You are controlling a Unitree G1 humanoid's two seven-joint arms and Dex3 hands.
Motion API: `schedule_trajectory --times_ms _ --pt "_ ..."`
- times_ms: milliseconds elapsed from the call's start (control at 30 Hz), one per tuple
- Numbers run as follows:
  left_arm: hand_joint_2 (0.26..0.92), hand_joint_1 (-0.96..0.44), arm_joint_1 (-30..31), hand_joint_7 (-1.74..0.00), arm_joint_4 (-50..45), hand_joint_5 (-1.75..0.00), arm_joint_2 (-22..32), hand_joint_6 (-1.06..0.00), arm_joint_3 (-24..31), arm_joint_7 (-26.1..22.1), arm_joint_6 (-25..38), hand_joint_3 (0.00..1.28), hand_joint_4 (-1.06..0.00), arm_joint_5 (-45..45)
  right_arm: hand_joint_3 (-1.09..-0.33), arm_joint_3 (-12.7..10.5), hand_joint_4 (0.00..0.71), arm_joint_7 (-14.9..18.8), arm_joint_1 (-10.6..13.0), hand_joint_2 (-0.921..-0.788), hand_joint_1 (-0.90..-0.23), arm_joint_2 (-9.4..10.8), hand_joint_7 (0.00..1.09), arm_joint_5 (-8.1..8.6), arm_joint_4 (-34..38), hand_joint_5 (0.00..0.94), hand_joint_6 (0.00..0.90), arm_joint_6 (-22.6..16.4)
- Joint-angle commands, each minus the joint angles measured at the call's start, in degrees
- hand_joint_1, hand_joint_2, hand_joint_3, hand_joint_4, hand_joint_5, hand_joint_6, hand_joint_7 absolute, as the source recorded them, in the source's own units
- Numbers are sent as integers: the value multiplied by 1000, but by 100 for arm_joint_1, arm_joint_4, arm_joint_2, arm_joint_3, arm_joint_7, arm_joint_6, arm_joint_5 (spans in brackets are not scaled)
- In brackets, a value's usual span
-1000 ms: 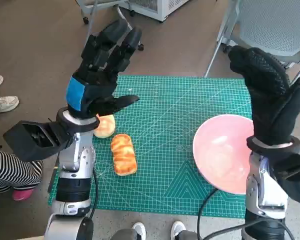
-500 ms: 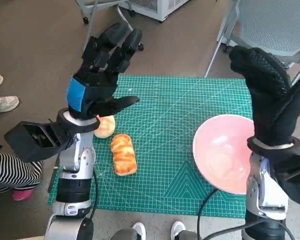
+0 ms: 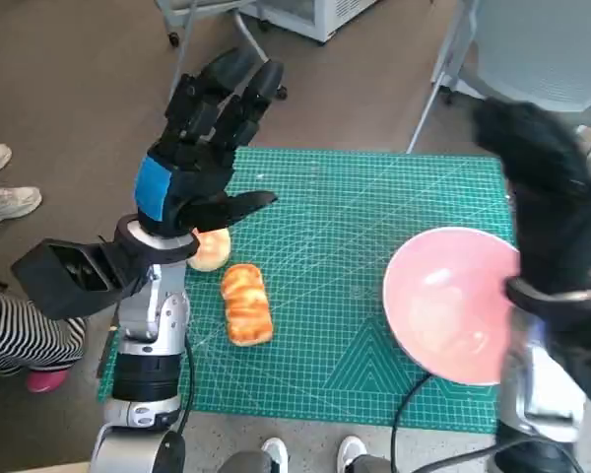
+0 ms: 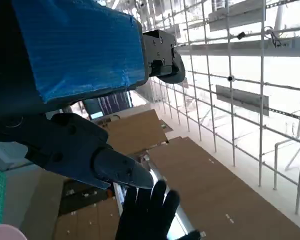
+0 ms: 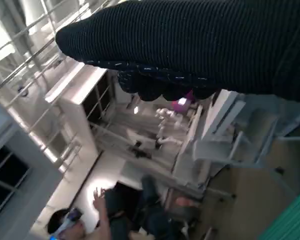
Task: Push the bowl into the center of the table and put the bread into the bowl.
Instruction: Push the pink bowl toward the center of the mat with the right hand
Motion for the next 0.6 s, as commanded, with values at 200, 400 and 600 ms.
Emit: schedule_trajectory --times_ms 200,400,600 --pt "903 -268 82 -572 -114 -1 25 1 1 60 32 3 -203 8 -695 -1111 134 -568 756 -921 -695 -290 577 -234 888 0 1 -573" --pt "904 -264 74 -568 -78 0 45 1 15 71 12 3 -203 30 -715 -1484 114 -753 869 -921 -688 -291 545 -160 1866 0 -1 -1083" --pt "906 -252 46 -554 -3 0 66 1 31 56 10 4 -200 24 -726 -1637 107 -713 839 -921 -685 -214 532 41 2845 1 -1 -1424"
